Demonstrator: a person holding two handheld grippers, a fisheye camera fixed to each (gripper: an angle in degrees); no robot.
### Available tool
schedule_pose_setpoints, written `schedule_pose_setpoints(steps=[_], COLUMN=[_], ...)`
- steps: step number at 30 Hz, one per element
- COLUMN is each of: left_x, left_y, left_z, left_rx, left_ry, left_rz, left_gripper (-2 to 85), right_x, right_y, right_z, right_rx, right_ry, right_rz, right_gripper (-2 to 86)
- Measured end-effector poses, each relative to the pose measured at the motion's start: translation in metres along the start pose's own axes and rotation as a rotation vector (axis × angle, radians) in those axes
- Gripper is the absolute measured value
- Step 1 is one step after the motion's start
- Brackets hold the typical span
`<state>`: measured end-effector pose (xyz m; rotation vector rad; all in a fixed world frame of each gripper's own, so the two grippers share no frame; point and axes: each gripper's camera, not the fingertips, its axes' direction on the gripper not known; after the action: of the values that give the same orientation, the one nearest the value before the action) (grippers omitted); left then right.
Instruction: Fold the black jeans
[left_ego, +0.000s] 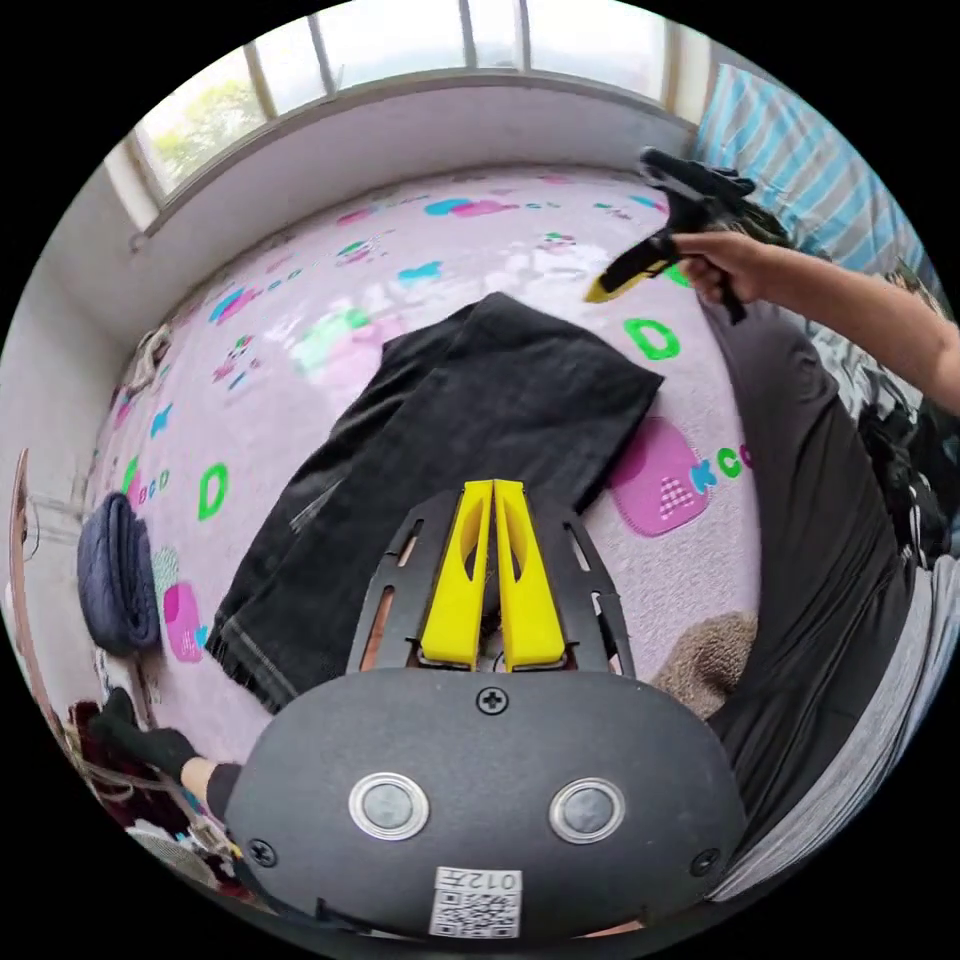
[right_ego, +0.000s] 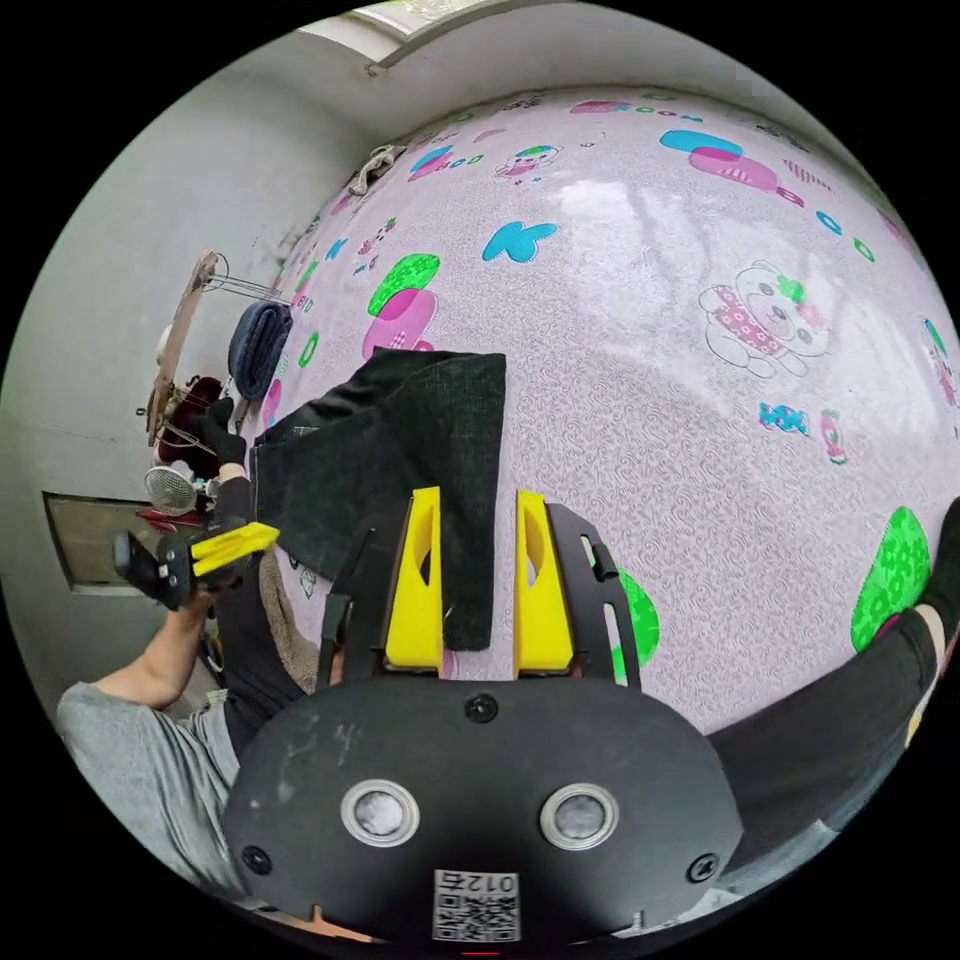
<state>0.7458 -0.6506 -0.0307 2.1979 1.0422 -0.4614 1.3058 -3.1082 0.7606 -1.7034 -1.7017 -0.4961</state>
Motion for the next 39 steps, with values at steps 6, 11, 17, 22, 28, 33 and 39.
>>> schedule_pose_setpoints(steps=[6,11,17,22,28,33,39], left_x=[0.056,0.055,0.048,0.021,0.000,0.016,-0.003], left_y=[-0.068,-0.078,-0.063,-0.065,-0.057,-0.058,-0.062], left_z=[0.043,0.071,0.075,0.051,0.042,0.054,0.029], left_rx=[0.055,-0.002,0.005,0.023,0.034,-0.001,0.037], left_ry=[0.087,0.139,0.106,0.187,0.223,0.158,0.246], left_rz=[0.250,0.266,0.242,0.147,0.024,0.071,-0.001], left_gripper=[0.4,0.5,0.4,0.3,0.4,0.2,0.4], right_x=[0.025,0.029,0.061,0.068,0.049,0.079,0.063], right_y=[-0.054,-0.083,-0.089,-0.072,-0.060,-0.060,-0.052], right_z=[-0.014,-0.028,-0.054,-0.105,-0.109,-0.111,-0.138], right_rx=[-0.036,-0.088,-0.033,0.169,-0.029,-0.024,-0.070], right_ry=[-0.114,-0.048,-0.147,-0.102,-0.301,-0.233,-0.292], right_rz=[0.049,-0.061,0.070,0.111,-0.094,0.085,-0.005], right_gripper=[13.6,4.9,0.8,-0.2,-0.8,-0.9,-0.8])
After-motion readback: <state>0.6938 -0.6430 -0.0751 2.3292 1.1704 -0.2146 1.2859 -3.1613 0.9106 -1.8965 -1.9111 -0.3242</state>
